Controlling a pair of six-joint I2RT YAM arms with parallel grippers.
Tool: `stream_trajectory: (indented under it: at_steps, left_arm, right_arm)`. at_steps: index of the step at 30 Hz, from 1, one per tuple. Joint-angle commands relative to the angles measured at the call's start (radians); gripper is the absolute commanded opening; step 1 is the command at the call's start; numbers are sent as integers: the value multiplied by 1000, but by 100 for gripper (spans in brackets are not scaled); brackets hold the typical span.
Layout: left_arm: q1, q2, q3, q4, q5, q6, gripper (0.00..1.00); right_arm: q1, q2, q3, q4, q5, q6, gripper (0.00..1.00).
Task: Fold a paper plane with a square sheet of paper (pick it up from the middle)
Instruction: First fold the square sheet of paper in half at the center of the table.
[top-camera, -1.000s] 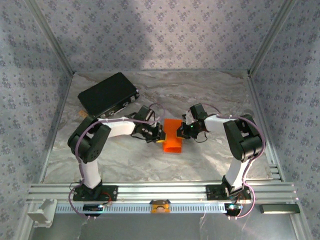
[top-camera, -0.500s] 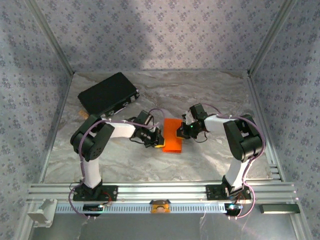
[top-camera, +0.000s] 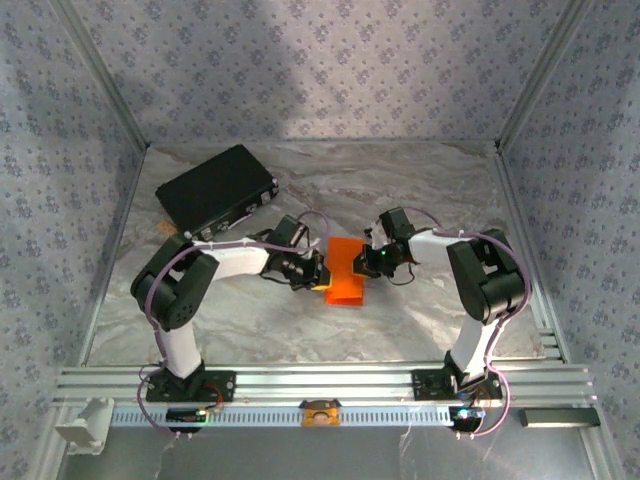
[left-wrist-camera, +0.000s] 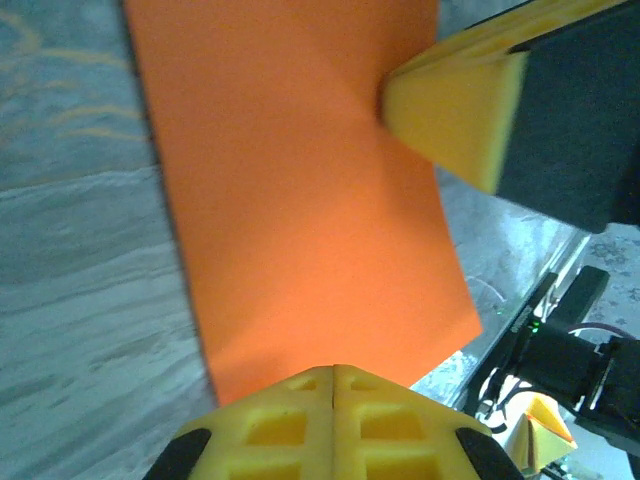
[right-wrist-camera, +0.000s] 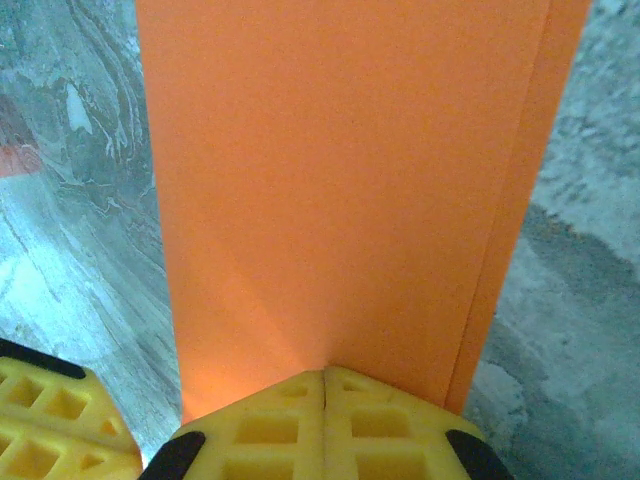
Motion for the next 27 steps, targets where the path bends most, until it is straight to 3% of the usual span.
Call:
stream_trajectory:
  at_steps: [1, 11, 22, 27]
  left_arm:
    - [-18, 9, 25, 13, 50, -18, 0]
    - [-31, 88, -62, 12, 24, 28, 0]
    - [-40, 8, -145, -32, -23, 71, 0]
    - [-85, -41, -130, -157, -104, 135, 0]
  right_arm:
    - [11, 31, -23, -112, 95, -7, 0]
    - [11, 36, -22, -112, 96, -7, 0]
    - [11, 36, -20, -115, 96, -10, 0]
    - [10, 30, -21, -116, 95, -11, 0]
